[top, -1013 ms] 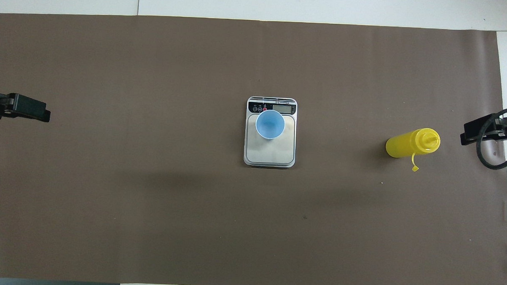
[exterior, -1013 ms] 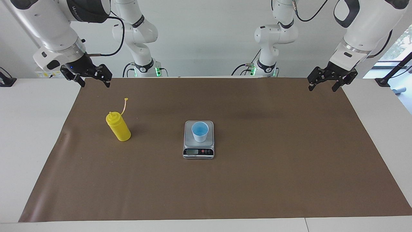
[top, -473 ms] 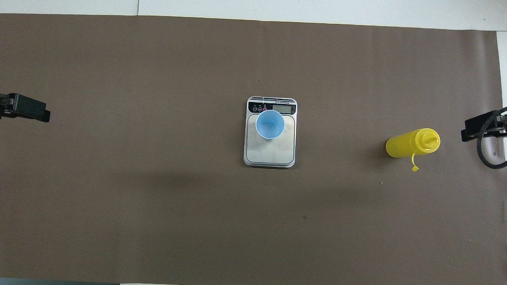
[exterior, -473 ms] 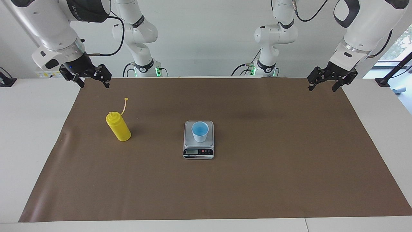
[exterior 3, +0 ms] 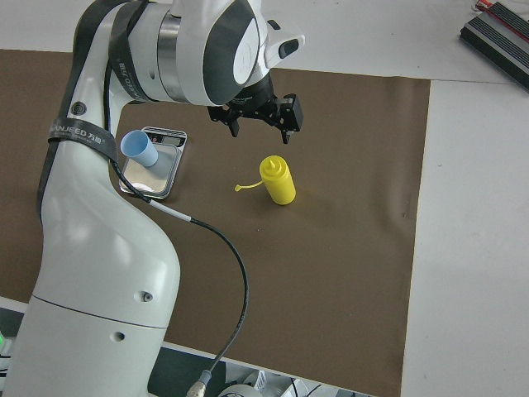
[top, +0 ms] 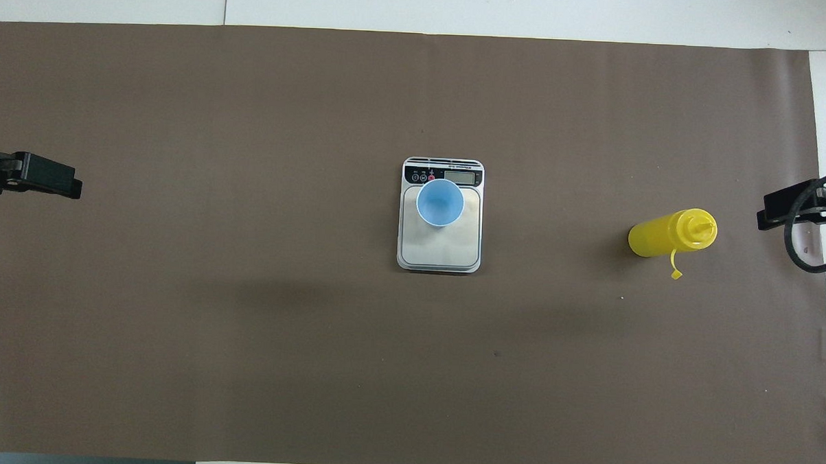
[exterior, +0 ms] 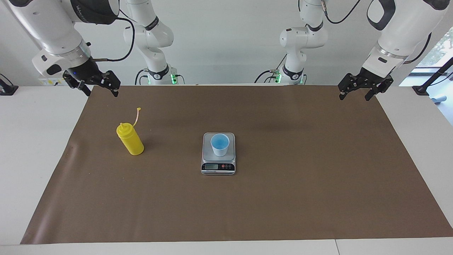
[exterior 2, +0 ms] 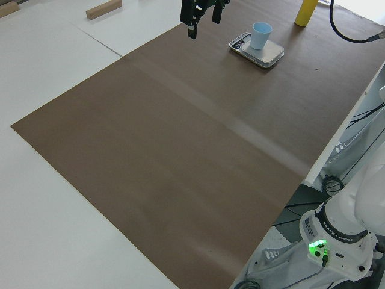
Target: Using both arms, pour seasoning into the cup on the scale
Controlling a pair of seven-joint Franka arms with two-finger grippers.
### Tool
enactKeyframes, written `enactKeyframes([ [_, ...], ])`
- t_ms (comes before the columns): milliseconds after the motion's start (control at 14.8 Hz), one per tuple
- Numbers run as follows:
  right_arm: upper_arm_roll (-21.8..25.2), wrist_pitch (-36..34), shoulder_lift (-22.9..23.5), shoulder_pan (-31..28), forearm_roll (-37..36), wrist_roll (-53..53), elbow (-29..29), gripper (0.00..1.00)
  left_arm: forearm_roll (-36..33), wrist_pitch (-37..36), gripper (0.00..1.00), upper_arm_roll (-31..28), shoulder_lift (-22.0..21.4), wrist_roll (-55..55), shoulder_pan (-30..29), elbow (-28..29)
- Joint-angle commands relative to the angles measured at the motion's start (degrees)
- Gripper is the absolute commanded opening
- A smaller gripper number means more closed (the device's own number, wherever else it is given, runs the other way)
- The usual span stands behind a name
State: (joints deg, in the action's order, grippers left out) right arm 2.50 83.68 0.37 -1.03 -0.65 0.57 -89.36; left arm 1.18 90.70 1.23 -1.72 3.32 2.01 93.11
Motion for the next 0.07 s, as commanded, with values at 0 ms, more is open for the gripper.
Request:
enactKeyframes([
  [0,-0.8,0.9,-0.9,-0.7,-0.6,-0.7,-1.0,1.0,0.8,-1.0,1.0,0.0,0.1,0.6,-0.4,-0.6],
])
